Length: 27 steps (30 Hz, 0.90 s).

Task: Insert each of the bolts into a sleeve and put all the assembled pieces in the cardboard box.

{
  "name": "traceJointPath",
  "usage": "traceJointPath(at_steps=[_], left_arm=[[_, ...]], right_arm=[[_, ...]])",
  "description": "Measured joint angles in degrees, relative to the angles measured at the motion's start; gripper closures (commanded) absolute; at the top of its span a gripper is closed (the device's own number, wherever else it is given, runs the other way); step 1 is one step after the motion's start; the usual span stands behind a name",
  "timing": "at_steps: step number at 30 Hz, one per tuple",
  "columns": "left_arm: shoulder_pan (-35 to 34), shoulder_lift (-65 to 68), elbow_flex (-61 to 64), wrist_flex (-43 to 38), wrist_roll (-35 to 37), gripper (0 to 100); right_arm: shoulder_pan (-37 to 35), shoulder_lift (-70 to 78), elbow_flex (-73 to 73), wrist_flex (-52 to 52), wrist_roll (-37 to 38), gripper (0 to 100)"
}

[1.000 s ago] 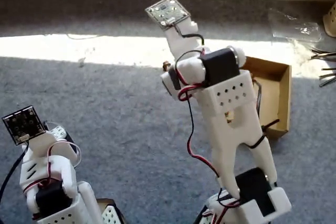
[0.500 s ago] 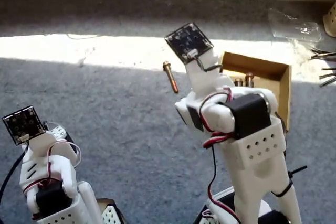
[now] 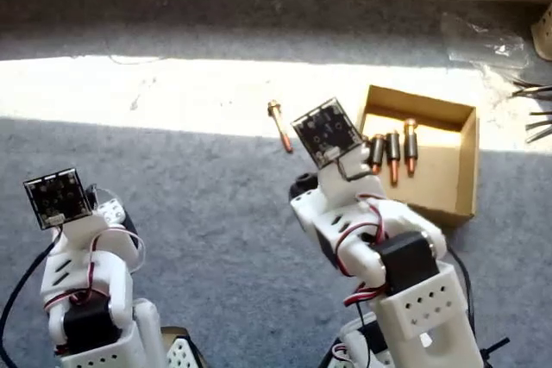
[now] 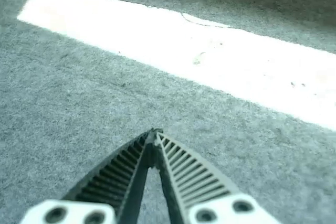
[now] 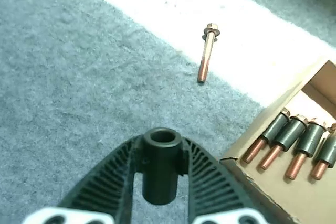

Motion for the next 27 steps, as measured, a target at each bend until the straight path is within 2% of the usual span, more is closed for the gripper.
traceJointPath(at_steps=[8,13,17,23,27], left_arm=[[2.5,0.0,0.0,-5.4,0.1,99],[11.7,0.0,0.5,-6.0,0.0,99],[19.6,0.0,3.8,-9.3,0.0,99],[22.2,0.0,7.7,-17.0,-9.6,99],[22.1,0.0,7.7,-17.8,-10.9,99]], right_arm=[[1.5,-3.9,10.5,-8.8,-7.9,99.5],[7.6,-7.2,14.8,-10.5,-9.1,99.5],[9.3,-11.5,19.4,-10.5,-9.1,99.5],[9.7,-20.6,24.8,-11.9,-8.5,99.5],[11.3,-26.8,28.2,-12.0,-6.0,99.5]])
